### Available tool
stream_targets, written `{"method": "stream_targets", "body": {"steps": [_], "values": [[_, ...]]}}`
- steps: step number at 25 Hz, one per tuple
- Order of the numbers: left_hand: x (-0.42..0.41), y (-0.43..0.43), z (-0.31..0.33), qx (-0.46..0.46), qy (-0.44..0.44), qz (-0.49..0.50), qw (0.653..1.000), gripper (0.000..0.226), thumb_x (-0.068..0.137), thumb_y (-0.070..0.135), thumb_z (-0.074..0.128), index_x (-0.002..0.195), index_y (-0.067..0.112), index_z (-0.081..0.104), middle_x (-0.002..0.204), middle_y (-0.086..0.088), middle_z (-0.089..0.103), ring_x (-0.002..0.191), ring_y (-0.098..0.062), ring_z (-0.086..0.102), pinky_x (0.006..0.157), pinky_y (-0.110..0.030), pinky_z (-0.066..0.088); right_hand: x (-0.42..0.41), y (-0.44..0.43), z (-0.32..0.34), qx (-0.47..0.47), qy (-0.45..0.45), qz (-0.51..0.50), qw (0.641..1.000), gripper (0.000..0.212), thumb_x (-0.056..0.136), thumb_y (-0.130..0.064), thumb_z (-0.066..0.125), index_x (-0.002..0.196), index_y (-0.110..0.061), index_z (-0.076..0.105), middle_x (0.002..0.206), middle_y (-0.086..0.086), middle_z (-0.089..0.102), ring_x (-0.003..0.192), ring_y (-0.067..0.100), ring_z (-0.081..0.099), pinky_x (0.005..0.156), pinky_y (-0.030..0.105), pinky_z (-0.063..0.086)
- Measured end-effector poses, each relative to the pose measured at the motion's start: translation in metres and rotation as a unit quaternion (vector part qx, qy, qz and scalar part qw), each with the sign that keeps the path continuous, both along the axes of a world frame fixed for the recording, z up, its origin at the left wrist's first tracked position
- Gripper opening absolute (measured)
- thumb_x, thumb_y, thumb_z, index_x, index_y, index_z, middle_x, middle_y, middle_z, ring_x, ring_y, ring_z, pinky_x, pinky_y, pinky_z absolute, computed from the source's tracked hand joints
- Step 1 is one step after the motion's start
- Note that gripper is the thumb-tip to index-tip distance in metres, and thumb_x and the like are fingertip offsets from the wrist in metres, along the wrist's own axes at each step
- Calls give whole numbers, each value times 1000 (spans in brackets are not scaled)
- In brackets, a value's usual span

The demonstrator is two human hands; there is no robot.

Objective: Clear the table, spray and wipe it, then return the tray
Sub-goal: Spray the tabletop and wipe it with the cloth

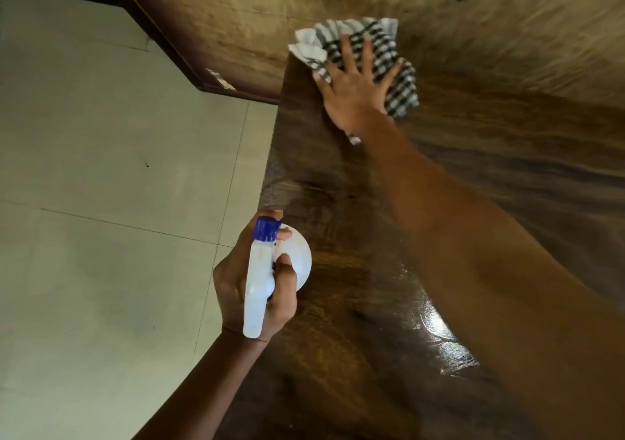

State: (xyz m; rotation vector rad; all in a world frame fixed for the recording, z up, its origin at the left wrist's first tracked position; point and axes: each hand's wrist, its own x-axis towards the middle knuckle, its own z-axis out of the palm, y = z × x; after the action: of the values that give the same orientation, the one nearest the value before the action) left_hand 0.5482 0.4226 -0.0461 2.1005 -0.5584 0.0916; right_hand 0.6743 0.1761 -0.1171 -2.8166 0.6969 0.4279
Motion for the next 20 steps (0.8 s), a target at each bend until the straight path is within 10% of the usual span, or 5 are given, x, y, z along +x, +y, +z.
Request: {"method": "stream_targets", "body": {"steps": [8,13,17,20], "values": [[2,-2,-1,-20,-12,14,1000,29,91,33,46,101,5,49,87,-6,58,83,-14,55,81,5,37,-98,78,-10,-17,-47,278,959,53,96,-49,23,146,-41,9,159,-3,-1,145,28,-7,107,69,0],[-1,-6,-3,-33,-50,46,997,31,92,39,46,100,8,47,88,-4,53,84,-24,53,81,6,36,-198,4,-10,-38,-31,101,994,54,92,-46,24,142,-31,34,157,-2,15,144,29,6,105,72,5],[2,-9,0,-75,24,37,996,23,82,26,54,101,14,51,84,0,67,85,-15,59,80,1,41,-130,-19,-4,-16,-26,-113,993,47,99,-46,24,141,-30,35,159,-5,-1,144,28,-9,101,73,-8],[-3,-6,14,-100,76,34,991,34,80,23,51,110,8,57,97,-1,61,81,-14,66,80,-10,49,-83,17,-5,-9,-13,-93,996,48,99,-48,18,144,-34,26,158,-4,-7,143,28,-14,100,74,-10]]}}
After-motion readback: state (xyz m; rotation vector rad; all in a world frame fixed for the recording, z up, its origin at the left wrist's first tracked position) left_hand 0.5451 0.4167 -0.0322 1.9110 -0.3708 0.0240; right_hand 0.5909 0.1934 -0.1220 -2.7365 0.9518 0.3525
